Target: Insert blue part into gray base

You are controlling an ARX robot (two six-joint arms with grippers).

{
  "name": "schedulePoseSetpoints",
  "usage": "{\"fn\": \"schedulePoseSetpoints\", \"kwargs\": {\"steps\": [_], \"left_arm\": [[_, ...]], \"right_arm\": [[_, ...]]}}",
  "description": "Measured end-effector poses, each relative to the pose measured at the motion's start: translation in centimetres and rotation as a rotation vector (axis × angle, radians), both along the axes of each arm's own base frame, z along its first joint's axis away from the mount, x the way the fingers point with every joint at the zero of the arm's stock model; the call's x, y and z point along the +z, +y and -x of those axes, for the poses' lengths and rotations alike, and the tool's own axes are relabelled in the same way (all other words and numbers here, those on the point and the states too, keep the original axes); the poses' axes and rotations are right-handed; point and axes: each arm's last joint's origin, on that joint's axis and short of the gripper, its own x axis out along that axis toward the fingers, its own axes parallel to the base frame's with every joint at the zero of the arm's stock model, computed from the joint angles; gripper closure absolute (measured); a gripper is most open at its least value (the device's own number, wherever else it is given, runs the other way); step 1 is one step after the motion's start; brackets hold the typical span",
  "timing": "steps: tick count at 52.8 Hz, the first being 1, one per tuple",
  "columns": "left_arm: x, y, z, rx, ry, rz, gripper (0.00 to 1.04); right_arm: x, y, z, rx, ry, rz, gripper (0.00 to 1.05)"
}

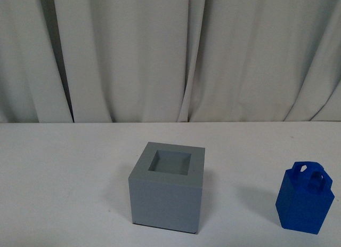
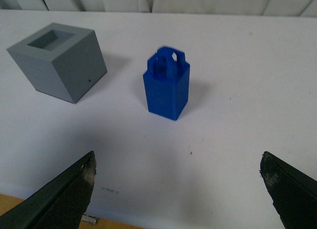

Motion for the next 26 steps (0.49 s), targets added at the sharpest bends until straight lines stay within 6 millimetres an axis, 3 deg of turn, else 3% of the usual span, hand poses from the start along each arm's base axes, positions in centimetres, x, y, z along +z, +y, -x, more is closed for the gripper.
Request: {"fn": "schedulePoseSetpoints", "kwargs": {"steps": [12, 26], "left_arm": [[0.0, 0.0, 0.0, 0.0, 0.0, 0.0, 0.06], [0.0, 0.0, 0.0, 0.0, 0.0, 0.0, 0.06]], "right_arm": [[4.8, 0.1, -3.9, 0.107, -0.016, 0.153, 0.07], [7.5, 2.3, -10.6, 0.34, 0.123, 0.405, 0.07]]}}
